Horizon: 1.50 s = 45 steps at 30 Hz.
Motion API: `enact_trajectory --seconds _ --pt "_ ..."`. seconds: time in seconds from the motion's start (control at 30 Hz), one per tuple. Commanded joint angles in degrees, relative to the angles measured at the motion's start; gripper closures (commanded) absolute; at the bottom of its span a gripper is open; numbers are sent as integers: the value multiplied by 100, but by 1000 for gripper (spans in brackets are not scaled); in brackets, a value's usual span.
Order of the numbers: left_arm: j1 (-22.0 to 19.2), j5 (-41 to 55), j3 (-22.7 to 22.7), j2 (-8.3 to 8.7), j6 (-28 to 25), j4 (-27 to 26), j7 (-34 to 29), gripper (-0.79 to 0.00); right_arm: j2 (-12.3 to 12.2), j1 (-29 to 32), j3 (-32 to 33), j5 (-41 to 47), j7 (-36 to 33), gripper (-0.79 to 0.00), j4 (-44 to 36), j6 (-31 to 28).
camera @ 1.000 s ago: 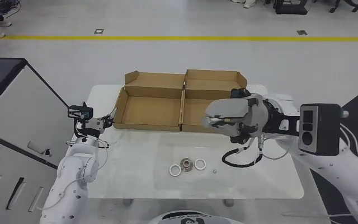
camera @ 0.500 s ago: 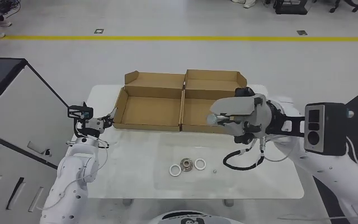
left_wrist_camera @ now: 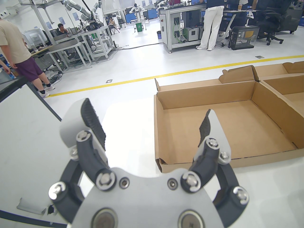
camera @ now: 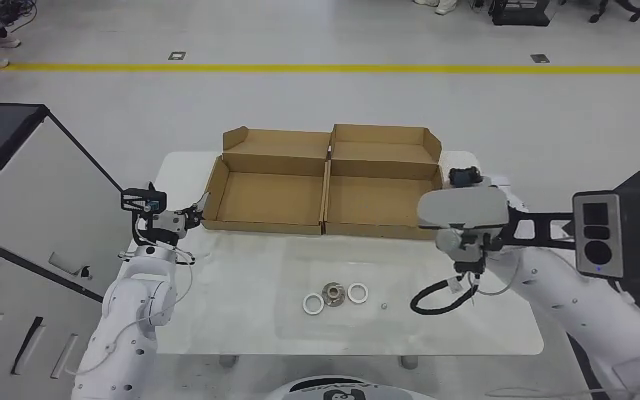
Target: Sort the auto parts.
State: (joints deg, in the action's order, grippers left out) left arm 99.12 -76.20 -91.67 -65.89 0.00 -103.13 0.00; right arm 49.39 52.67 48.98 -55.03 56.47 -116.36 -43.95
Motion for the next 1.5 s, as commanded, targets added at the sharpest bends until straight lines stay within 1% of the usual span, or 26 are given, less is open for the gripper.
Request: enact_trajectory --seconds 0.0,0.23,0.63,1.07,1.47 --pt "0 0 0 0 0 0 0 -785 48 -13 -8 -27 47 0 26 -59" --pt "0 0 0 0 0 0 0 -785 213 -67 -30 -4 51 0 154 -182" --pt "0 0 0 0 0 0 0 -785 489 -64 7 300 143 0 339 -216" --pt "0 0 0 0 0 0 0 -785 748 25 79 371 44 0 429 -304" --pt "0 0 0 0 0 0 0 -785 754 27 80 370 41 0 431 -311"
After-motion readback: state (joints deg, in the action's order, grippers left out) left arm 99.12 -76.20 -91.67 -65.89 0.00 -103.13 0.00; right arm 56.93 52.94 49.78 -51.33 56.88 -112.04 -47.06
